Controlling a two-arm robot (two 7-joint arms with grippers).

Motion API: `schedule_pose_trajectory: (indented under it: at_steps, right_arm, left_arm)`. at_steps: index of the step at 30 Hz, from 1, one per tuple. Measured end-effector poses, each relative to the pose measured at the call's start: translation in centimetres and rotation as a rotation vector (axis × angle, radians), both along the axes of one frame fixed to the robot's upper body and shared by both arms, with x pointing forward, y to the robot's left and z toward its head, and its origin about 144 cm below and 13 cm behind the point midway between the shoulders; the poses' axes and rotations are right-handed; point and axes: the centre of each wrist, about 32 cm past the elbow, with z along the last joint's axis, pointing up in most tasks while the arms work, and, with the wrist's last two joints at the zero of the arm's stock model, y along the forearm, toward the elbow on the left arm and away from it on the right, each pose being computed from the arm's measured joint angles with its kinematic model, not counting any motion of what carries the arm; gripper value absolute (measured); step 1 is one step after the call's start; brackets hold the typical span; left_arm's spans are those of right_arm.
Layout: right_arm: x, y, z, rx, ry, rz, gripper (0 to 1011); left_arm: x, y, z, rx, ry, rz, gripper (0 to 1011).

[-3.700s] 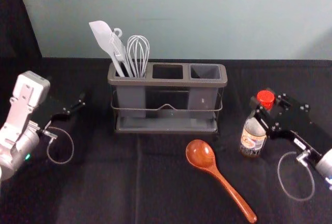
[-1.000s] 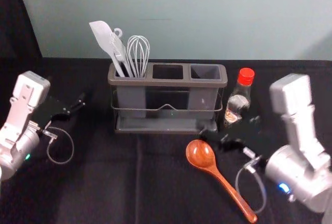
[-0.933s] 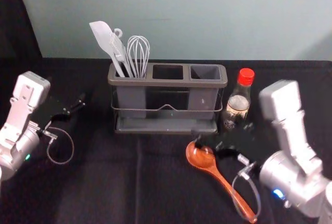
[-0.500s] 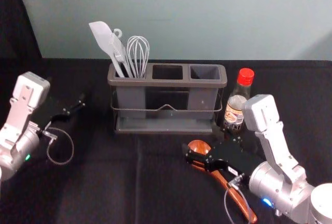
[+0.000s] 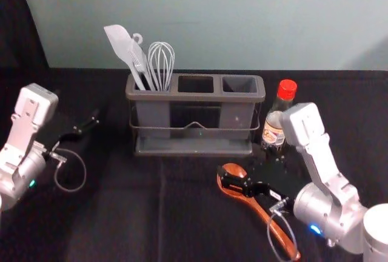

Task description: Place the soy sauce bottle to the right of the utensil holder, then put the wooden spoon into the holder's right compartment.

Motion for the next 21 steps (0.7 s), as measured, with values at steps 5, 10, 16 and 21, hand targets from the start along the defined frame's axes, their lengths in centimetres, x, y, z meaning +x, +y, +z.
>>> schedule_pose_trajectory:
  at_steps: [5,10,16,21]
  right_arm:
    - [0.6,1.1,1.8,-0.109,0.075,-0.02,1004]
    - [1.7,2.2,3.3,-0.163,0.162,-0.034,1004]
    - [4.1,2.7,4.9,-0.147,0.331,-0.035,1004]
    - [5.7,3.6,5.7,-0.175,0.415,-0.047,1004]
  left_arm:
    - [0.0,0.0,0.0,0.0,0.0,0.0,1000]
    - [0.0,0.0,0.0,0.0,0.0,0.0,1000]
    - [0.0,0.0,0.0,0.0,0.0,0.0,1000]
    - [0.0,0.0,0.0,0.0,0.0,0.0,1000]
